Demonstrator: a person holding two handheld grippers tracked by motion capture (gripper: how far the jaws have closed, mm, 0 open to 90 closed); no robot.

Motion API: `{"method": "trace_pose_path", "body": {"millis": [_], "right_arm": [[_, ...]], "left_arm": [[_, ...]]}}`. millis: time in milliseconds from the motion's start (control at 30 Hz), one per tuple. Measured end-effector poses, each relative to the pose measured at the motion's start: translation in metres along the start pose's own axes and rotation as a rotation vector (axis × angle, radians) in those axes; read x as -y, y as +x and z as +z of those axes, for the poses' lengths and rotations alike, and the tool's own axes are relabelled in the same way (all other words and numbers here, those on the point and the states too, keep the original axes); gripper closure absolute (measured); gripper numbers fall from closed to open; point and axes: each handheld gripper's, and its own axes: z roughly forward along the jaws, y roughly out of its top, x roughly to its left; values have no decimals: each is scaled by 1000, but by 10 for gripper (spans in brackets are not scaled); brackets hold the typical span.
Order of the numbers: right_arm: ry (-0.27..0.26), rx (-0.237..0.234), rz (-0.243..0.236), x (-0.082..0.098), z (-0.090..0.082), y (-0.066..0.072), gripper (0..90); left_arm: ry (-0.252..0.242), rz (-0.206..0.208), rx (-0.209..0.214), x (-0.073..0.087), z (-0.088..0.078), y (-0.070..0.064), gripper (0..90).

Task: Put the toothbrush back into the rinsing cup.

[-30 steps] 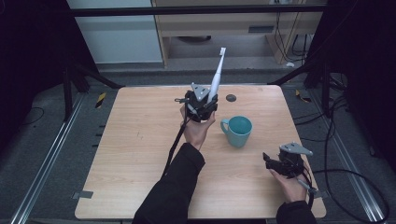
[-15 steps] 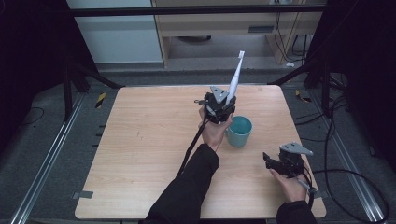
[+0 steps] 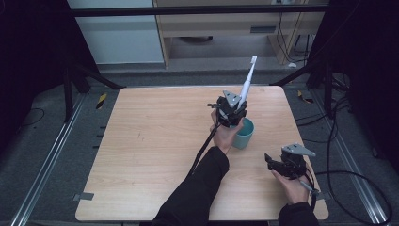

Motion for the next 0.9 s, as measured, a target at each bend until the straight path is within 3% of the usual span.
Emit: {"method": "trace_pose_path", "body": {"millis": [900], "right_arm": [[5,-1,-2,0,1,1,295]], "left_arm": [[69,31,24,46,16,-12,659]]}}
